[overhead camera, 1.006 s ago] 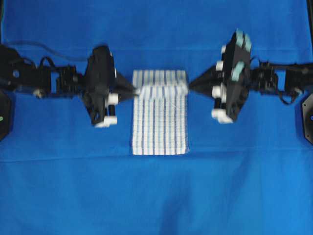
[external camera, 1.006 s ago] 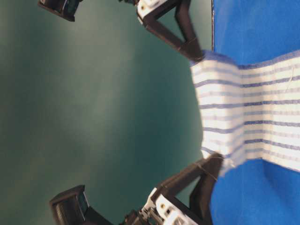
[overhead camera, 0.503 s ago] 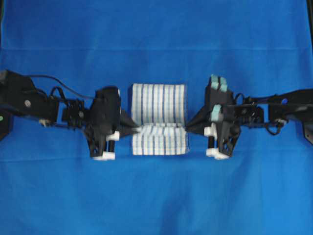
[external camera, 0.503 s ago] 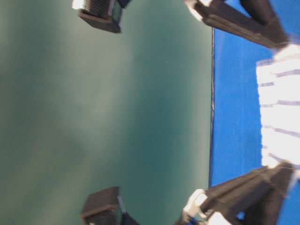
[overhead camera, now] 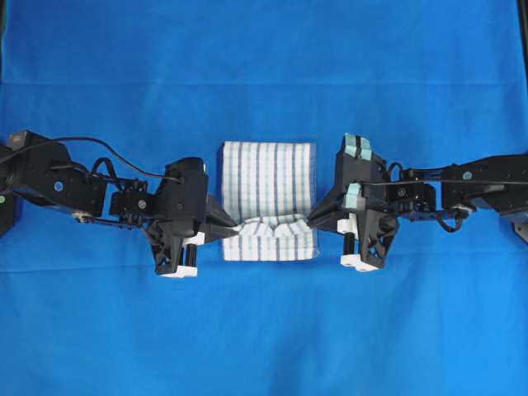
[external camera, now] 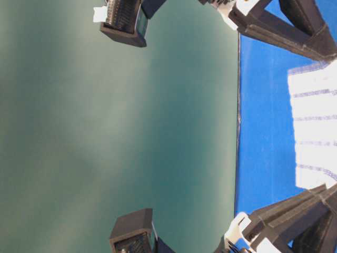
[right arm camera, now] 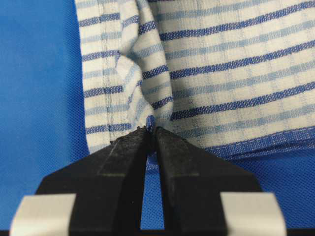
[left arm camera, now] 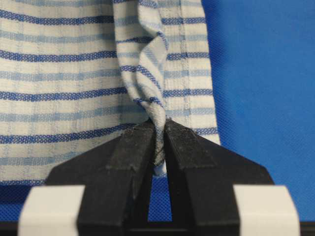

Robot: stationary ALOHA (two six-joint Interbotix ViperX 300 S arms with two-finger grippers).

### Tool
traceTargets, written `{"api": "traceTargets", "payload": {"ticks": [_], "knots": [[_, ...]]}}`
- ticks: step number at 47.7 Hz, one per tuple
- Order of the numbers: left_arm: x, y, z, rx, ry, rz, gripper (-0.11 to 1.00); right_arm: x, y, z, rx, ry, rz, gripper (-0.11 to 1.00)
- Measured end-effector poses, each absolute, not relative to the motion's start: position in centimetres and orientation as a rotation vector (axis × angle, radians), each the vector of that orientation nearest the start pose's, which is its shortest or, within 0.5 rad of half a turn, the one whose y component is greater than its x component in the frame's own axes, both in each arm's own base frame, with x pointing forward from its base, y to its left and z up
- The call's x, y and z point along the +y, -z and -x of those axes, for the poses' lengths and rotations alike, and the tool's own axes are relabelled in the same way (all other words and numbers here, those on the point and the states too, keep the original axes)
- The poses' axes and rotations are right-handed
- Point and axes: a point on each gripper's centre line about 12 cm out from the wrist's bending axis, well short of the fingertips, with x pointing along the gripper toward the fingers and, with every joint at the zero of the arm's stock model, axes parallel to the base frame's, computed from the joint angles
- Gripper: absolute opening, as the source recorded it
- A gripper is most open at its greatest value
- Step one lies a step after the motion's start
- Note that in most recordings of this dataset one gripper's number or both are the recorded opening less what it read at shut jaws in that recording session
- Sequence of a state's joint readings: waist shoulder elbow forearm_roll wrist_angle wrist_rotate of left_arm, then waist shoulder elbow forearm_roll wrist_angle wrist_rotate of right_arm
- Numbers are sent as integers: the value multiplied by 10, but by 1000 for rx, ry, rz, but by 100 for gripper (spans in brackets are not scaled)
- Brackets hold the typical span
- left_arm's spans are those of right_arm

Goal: Fold a vertical towel.

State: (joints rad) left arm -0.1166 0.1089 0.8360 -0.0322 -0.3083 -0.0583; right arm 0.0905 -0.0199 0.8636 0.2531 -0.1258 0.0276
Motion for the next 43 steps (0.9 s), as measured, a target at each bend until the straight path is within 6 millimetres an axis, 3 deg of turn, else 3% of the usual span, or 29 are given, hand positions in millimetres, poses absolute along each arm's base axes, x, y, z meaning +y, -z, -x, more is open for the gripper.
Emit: {"api": "traceTargets", "payload": {"ticks": [9,15,17,23,25,32,43], "knots": [[-42,-105,-360,640,78,45,6,33,-126,-340,725,33,-228,10],[-47,-105,-360,640,89,42,17,43,-126,-339,728,10,-224,11],[-49,-106,-359,639,97,40,23,46,-126,-339,729,2,-222,19],[-59,-106,-358,640,123,31,41,55,-126,-337,733,-22,-216,58],[-61,-106,-358,640,128,30,47,56,-127,-337,730,-25,-215,64],[-61,-113,-357,629,130,30,57,55,-138,-337,698,-31,-217,56],[-58,-145,-348,610,131,27,57,54,-174,-329,593,-50,-222,57]]}}
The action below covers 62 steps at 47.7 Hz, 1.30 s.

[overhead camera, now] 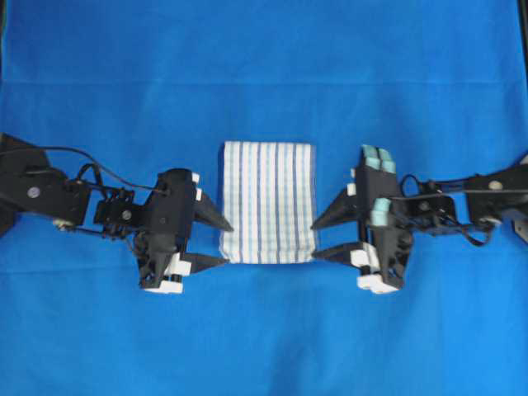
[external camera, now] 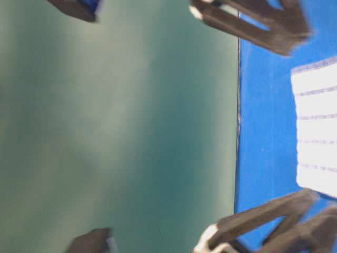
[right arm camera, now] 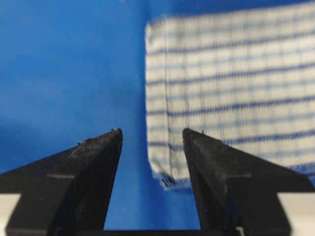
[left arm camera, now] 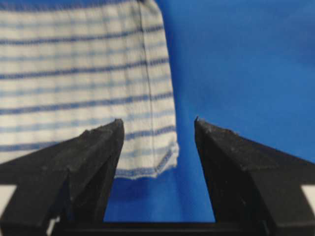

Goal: Fold a vertical towel.

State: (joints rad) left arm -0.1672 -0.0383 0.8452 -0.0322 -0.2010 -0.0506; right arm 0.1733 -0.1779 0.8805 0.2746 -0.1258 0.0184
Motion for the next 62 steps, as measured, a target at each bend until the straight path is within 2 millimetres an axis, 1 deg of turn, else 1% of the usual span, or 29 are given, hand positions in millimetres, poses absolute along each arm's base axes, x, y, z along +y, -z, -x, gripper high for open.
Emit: {"api": "traceTargets", "payload": {"ticks": [10,15,24,29,33,39,43,47,55,62], "knots": [[-49,-200,-333,505,123,33,57,37,-214,-311,464,-35,-229,57],[-44,-224,-320,435,117,40,57,28,-234,-300,395,-24,-223,57],[-35,-263,-292,304,105,51,57,15,-269,-272,291,-11,-207,57],[-29,-278,-271,243,95,57,57,11,-287,-252,239,-16,-191,57],[-22,-285,-256,211,76,59,57,7,-303,-235,194,-15,-174,57],[-13,-297,-229,183,49,59,57,2,-318,-210,145,-8,-148,57],[-10,-299,-215,179,43,42,57,-3,-321,-193,124,14,-140,57],[-9,-297,-201,177,45,18,57,-7,-318,-180,114,38,-139,57],[-8,-289,-171,121,46,2,57,-17,-296,-158,122,103,-139,57],[-5,-273,-150,80,35,6,57,-20,-276,-149,135,136,-142,57]]}}
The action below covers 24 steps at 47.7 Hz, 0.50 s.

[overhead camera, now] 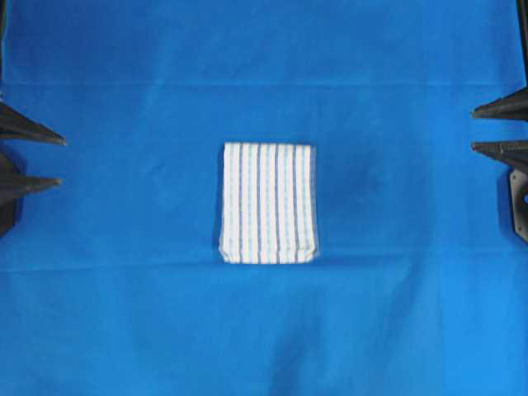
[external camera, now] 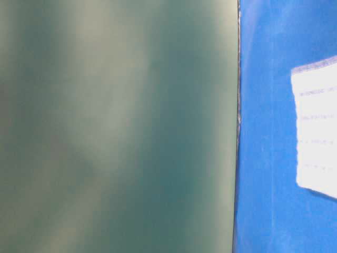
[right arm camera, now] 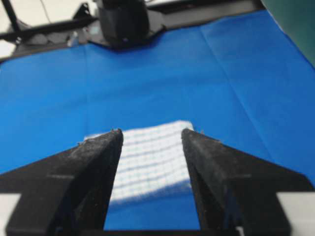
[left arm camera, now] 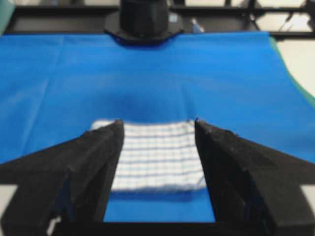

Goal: Fold a vertical towel.

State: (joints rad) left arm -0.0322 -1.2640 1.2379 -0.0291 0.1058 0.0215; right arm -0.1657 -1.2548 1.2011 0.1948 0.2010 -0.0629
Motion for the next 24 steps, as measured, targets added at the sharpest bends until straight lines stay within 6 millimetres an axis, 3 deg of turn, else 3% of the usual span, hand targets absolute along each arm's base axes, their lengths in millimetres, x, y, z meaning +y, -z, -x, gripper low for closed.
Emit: {"api": "traceTargets", "payload": {"ticks": [15,24], "knots": [[2,-245,-136,96,-14,15,57,-23,-237,-146,136,164,-165,57],[2,-236,-136,116,-19,24,57,-23,-230,-146,143,168,-188,57]]}}
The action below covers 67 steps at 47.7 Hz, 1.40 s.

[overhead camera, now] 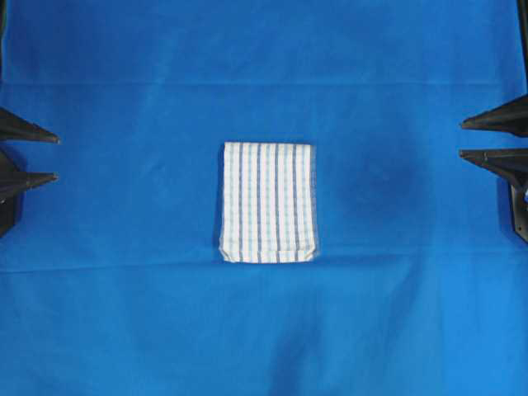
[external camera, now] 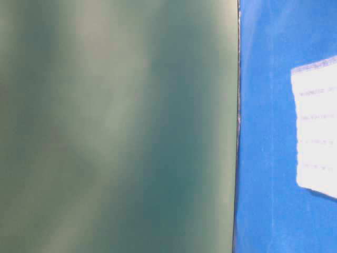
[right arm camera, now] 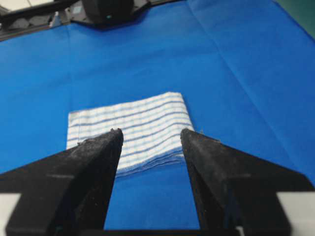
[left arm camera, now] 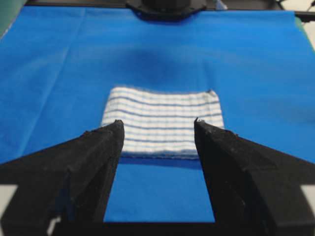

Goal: Fold a vertical towel.

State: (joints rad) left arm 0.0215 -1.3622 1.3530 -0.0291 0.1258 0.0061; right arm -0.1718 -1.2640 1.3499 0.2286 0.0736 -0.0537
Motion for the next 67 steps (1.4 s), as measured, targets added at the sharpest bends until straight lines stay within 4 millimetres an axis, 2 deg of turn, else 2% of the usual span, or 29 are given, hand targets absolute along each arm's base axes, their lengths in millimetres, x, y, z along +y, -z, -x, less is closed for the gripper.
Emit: {"api": "traceTargets", "payload": {"ticks": [67], "knots": [[2,-232,-136,129,-19,32,56,-23,-228,-146,164,166,-192,57]]}}
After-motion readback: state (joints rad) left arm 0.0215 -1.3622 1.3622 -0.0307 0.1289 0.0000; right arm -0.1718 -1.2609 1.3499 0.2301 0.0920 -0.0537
